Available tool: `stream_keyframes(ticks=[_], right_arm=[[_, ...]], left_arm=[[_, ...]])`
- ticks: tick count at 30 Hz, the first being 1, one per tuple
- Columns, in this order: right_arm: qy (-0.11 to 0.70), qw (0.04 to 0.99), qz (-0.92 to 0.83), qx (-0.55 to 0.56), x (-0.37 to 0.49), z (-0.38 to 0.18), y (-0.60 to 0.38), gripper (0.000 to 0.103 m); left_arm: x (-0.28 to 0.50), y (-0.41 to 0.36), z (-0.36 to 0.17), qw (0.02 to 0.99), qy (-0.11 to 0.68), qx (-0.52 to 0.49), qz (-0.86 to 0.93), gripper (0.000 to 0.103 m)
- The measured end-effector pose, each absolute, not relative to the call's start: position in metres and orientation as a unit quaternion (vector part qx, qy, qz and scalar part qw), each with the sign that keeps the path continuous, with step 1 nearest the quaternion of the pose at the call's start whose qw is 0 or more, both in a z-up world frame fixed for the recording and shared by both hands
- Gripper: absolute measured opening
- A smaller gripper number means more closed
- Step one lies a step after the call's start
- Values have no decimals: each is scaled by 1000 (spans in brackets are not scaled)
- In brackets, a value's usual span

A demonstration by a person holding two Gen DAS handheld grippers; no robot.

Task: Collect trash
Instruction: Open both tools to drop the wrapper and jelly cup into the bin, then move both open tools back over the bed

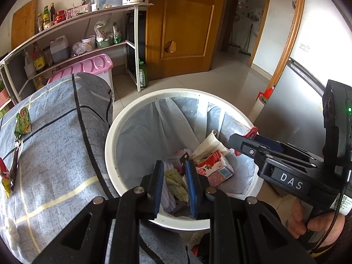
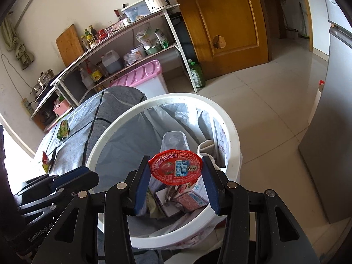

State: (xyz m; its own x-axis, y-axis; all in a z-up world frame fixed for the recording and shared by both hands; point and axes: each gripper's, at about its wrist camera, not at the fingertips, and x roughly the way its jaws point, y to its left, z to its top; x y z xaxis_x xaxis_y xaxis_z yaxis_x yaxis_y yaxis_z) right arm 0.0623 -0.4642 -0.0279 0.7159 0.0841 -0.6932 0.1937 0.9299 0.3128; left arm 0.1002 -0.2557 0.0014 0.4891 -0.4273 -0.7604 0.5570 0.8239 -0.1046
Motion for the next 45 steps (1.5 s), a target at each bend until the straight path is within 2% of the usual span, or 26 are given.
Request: stream_keyframes(ticks=[4,8,16,34,45], right_arm=[[379,907,-28,184,65,-31,-465,47],[378,907,-29,182,65,-29,-462,48],[372,910,-29,180,64,-25,-456,51],[354,921,-6,164,59,-7,-417,51],[344,926,42,148,64,-1,-376,54]], left_arm=[[100,-255,0,858,420,72,-288,23],[100,-253,1,859,419,70,-286,39],[99,-237,7,865,414,53,-278,41],[92,-179,25,889,390,17,-239,47],[83,-124,24,902,386,-9,-190,53]])
